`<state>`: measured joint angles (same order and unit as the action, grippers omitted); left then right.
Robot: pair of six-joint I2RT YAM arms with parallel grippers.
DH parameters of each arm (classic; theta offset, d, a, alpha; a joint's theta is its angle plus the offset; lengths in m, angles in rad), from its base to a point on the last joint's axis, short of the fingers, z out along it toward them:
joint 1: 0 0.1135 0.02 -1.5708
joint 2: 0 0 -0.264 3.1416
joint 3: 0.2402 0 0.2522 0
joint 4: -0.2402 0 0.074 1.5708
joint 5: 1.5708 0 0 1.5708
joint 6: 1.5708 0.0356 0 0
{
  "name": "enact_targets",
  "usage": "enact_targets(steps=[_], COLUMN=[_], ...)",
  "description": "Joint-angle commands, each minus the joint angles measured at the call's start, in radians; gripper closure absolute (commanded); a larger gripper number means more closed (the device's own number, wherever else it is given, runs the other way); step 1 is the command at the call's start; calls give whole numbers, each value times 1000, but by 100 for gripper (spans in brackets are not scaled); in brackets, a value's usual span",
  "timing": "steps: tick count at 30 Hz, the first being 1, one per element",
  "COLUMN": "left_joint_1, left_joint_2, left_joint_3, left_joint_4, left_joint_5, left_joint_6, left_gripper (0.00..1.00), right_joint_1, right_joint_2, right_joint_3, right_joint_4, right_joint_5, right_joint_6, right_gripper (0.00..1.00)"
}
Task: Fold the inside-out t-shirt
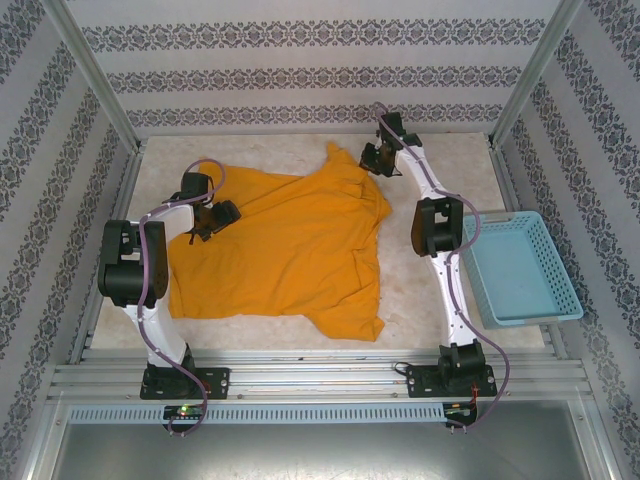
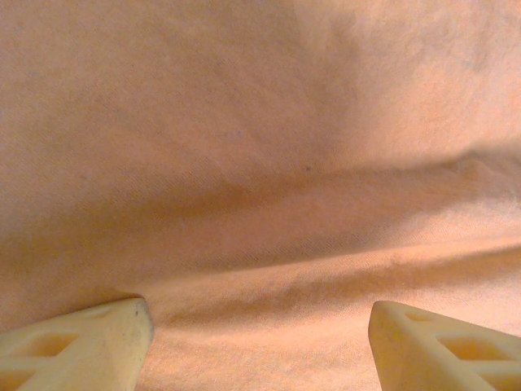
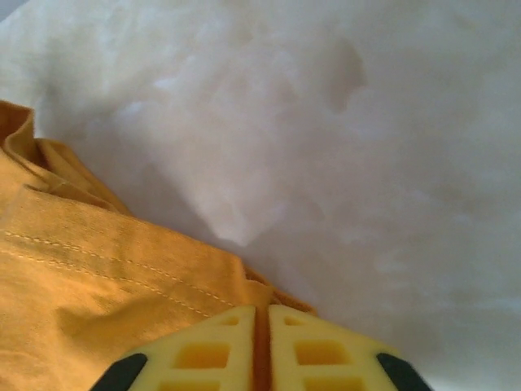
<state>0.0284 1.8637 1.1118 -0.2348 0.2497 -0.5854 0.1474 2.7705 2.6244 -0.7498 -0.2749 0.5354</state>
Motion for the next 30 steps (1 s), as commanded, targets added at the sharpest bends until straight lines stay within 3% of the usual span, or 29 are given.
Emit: enact_targets(steps=[1,3,13,30], left_joint_1=[14,14,14,13], left_joint_2=[33,36,35,36], left_joint_3=[-43,-41,-46,-49], left_joint_4=[-73,-74,-83,-87], left_joint_5=[-24,-23,-35,-28], left_joint_6=[14,16,20,22], left_gripper=[27,27,27,27], right_joint_1=[-3,-4,-9,10], right_joint_2=[20,7,-107,-53], right_joint_3=[75,82,104,155], right_joint_4=[8,17,105,363], right_joint_5=[-16,10,148,-9], right_joint_6=[7,-13,-156,-113], right_gripper=[95,100,100,100])
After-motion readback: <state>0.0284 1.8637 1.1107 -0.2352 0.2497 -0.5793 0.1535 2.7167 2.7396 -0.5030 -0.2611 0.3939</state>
